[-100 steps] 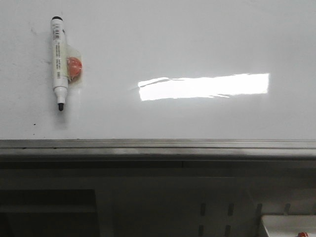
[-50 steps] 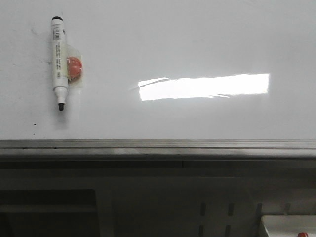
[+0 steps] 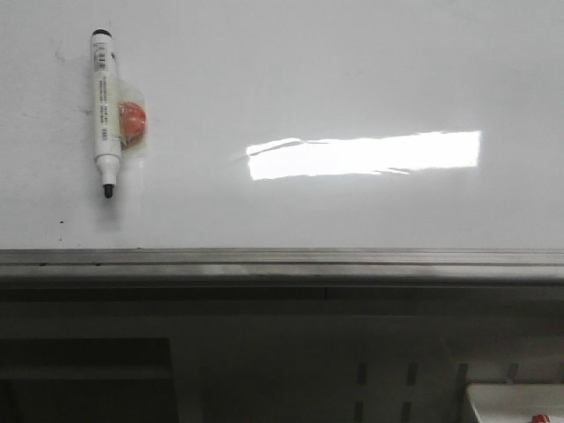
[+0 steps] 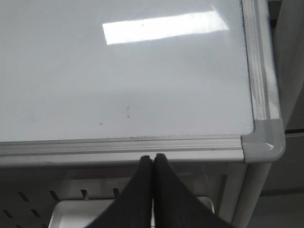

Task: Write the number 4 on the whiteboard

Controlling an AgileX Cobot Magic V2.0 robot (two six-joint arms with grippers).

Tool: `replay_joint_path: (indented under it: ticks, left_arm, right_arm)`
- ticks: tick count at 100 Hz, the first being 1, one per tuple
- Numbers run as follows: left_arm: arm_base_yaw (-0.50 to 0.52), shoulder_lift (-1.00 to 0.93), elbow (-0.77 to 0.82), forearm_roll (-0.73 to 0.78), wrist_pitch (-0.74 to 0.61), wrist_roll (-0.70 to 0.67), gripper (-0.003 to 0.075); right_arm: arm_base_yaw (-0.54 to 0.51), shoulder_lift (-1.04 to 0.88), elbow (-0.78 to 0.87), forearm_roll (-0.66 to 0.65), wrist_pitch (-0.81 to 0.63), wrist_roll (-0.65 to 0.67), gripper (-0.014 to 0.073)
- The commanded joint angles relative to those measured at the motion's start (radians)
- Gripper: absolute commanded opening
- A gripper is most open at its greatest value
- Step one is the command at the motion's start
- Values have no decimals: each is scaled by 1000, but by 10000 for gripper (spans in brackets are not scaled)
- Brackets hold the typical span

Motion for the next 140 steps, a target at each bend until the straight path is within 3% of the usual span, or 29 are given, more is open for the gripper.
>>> replay_joint_path:
  ticks: [1, 19, 37, 60, 75, 87, 100, 114, 122, 129, 140]
  left_arm:
    - [1, -24, 35, 7, -46, -3, -20]
    - [1, -24, 35, 68, -69, -3, -20]
    - [1, -24, 35, 86, -221, -3, -20]
    - [1, -24, 35, 123, -285, -3, -20]
    - [1, -24, 33, 121, -339, -8, -20]
    - [1, 13, -2, 74, -297, -18, -20]
    - [1, 135, -94, 27, -190, -18, -20]
    - [1, 278, -207, 43, -184, -18, -20]
    - [1, 341, -246, 53, -207, -11, -18]
    - [1, 392, -247, 79, -288, -2, 39]
    - [-1, 471, -247, 78, -419, -9, 293]
  right_arm:
    - [-6, -15, 23, -10, -32, -2, -64]
    - [-6, -15, 23, -10, -170, -2, -64]
    - [-6, -15, 23, 12, -384, -2, -64]
    - [-6, -15, 23, 12, -481, -2, -64]
    - [-6, -15, 19, 14, -383, -2, -64]
    - [-6, 25, -32, 60, -257, -2, -64]
    - [-6, 168, -126, 192, -210, -2, -64]
    - [-6, 355, -266, 197, 24, -4, -64]
    - [10, 430, -304, 197, 22, -4, -64]
    - [24, 475, -309, 197, -31, -5, -64]
    - [24, 517, -309, 197, -67, -5, -64]
